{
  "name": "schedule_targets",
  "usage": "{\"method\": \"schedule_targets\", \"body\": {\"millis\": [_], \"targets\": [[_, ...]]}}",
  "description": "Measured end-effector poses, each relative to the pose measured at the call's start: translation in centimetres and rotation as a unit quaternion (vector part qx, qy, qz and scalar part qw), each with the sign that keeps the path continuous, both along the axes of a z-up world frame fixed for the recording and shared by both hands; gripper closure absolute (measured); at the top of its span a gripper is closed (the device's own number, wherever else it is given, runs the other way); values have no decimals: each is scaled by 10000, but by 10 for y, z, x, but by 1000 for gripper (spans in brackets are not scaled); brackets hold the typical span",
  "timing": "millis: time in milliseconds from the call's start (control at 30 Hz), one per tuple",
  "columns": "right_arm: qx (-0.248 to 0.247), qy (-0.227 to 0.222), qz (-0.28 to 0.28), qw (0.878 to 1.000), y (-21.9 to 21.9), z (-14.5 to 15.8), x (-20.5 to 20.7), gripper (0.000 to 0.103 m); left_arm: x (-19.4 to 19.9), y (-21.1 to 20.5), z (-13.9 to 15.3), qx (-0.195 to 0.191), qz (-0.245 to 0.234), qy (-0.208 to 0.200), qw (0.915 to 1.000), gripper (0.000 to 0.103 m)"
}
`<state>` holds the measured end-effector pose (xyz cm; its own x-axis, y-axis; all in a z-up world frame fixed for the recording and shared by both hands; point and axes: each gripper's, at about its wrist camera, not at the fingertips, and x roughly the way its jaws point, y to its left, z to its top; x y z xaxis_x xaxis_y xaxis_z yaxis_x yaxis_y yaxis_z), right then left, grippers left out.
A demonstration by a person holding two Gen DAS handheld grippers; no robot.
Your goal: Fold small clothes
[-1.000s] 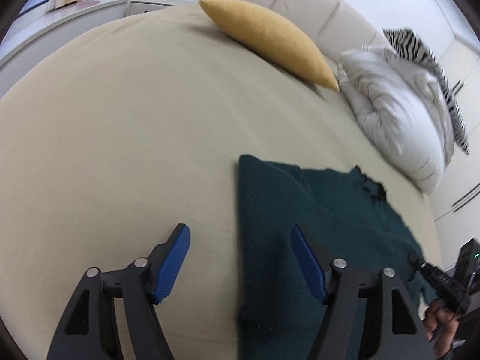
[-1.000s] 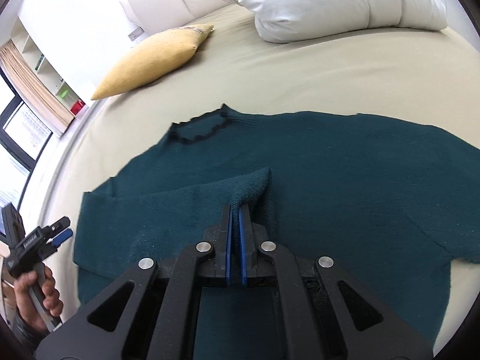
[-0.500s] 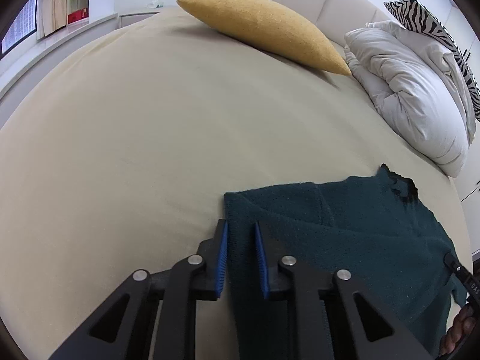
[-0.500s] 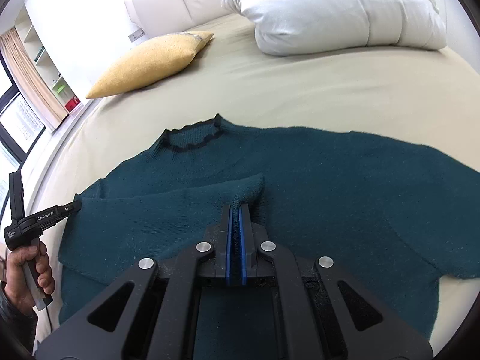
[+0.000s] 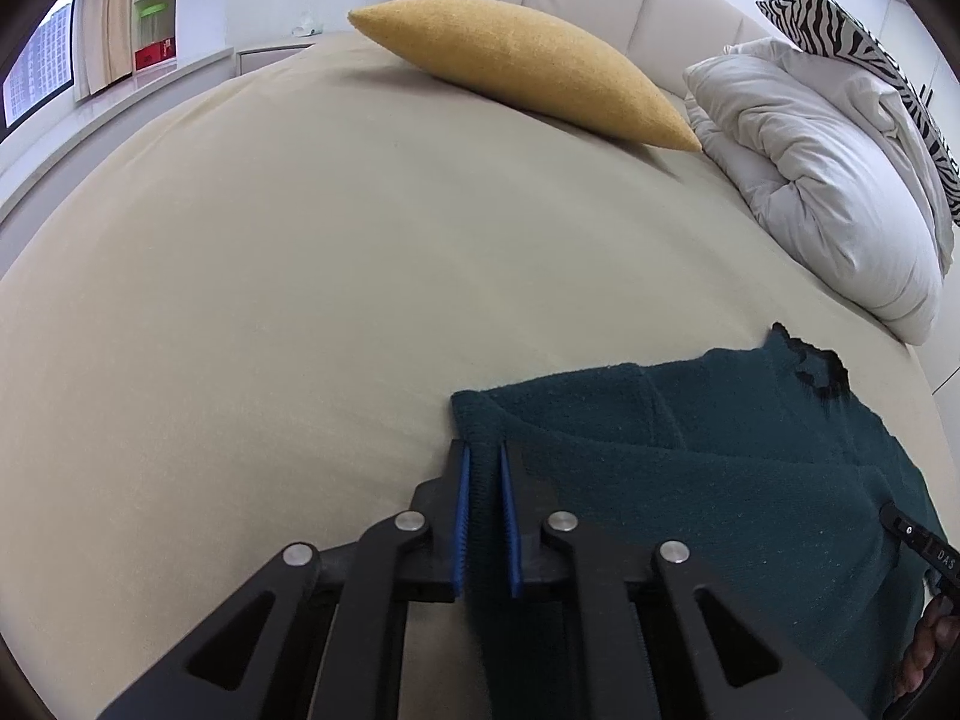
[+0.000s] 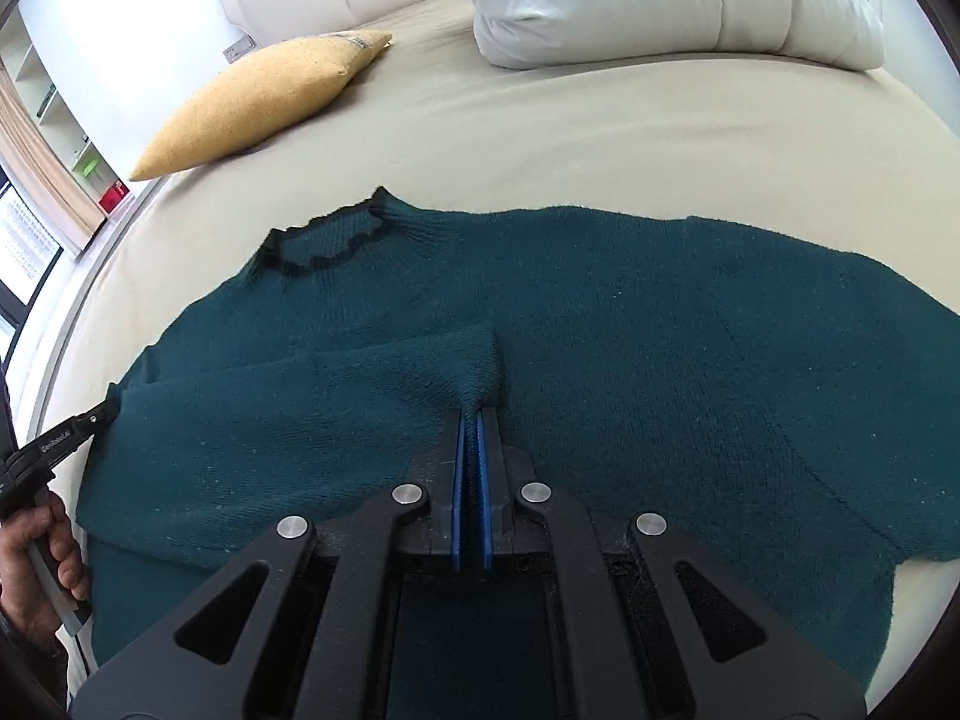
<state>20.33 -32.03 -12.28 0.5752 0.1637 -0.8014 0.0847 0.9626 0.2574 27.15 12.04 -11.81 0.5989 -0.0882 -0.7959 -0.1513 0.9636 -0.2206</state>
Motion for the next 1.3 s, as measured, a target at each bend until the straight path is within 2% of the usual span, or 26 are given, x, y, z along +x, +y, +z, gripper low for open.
{"method": "schedule_targets", "body": {"millis": [167,333,400,467,500,567,700,800,933,1033,1167,1300], "targets": [[111,-49,-51,9999,1,5,-9,100,-29,7,25,46,185,-275,9994,83],[259,47,-82,9996,-4,-2,-9,100,-65,-4,40,359,-38,-551,9978,82],[220,22,-80,9997,-2,-1,-11,99,-71,-15,35,555,-260,-494,9969,82],[152,13,-72,9999,0,0,-12,99,-70,-29,20,889,-499,-238,9945,82],[139,20,-85,9999,0,0,-13,99,-67,-29,9,917,-542,-47,9943,82],[193,31,-144,9997,-3,-1,-14,99,-65,-24,-2,856,-541,4,9949,81],[250,59,-207,9995,-7,-3,-17,99,-64,-28,-2,1076,-679,10,9919,81],[461,133,-322,9983,-7,1,-21,99,-65,-26,-2,1080,-749,24,9913,81],[266,186,-263,9991,2,2,-23,99,-68,-28,-4,1227,-850,60,9888,80],[502,285,-449,9973,-6,-1,-24,99,-66,-28,-4,1208,-900,121,9885,80],[381,168,-477,9980,-2,11,-27,99,-63,-28,-4,1203,-1046,205,9870,80],[306,296,-610,9972,-8,2,-18,99,-59,-27,-4,1192,-1149,298,9857,80]]}}
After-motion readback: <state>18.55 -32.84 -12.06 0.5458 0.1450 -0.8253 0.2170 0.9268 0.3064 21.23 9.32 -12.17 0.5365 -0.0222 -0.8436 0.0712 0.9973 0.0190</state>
